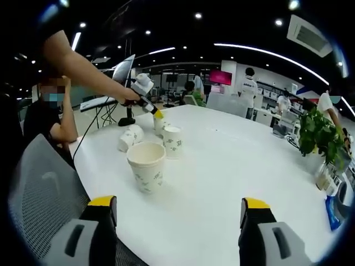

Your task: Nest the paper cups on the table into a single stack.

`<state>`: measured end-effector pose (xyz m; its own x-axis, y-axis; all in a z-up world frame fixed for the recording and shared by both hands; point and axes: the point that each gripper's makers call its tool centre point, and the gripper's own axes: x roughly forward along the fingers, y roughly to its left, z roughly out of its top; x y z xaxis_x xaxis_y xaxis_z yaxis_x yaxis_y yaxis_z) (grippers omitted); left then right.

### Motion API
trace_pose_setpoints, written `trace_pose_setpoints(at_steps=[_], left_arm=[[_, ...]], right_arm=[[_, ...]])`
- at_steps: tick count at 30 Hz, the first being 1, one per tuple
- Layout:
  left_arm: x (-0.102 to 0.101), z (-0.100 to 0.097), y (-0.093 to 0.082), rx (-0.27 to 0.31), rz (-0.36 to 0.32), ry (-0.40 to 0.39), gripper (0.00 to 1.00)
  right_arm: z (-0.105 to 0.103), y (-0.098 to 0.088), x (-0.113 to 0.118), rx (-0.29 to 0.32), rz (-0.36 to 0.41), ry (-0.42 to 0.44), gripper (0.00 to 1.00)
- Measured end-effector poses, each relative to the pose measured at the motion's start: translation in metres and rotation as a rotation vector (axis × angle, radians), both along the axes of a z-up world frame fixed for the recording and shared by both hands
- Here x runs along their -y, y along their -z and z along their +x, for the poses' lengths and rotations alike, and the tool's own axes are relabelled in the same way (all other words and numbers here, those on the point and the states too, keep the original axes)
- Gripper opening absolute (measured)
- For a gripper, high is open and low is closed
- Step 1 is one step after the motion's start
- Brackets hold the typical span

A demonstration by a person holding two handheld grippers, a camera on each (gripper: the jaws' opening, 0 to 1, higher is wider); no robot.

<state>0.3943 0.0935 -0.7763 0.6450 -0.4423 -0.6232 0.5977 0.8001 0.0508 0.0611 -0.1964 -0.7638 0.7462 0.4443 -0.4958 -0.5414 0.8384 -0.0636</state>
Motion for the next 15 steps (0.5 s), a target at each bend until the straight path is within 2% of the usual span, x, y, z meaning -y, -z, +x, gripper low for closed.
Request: trace_pose_setpoints(at_steps=[5, 15], left_arm=[[0.0042, -0.0042, -0.0003, -0.003, 0.006, 0.022, 0.02], [0.0055, -0.0054, -0.0007, -0.020, 0.011, 0.043, 0.00]], right_arm=[[-0.0006, -0.0012, -0.0019, -0.001, -0.002, -0.002, 0.93], [0.0001, -0.0032, -0.0009, 0.007, -0.005, 0.005, 0.93]])
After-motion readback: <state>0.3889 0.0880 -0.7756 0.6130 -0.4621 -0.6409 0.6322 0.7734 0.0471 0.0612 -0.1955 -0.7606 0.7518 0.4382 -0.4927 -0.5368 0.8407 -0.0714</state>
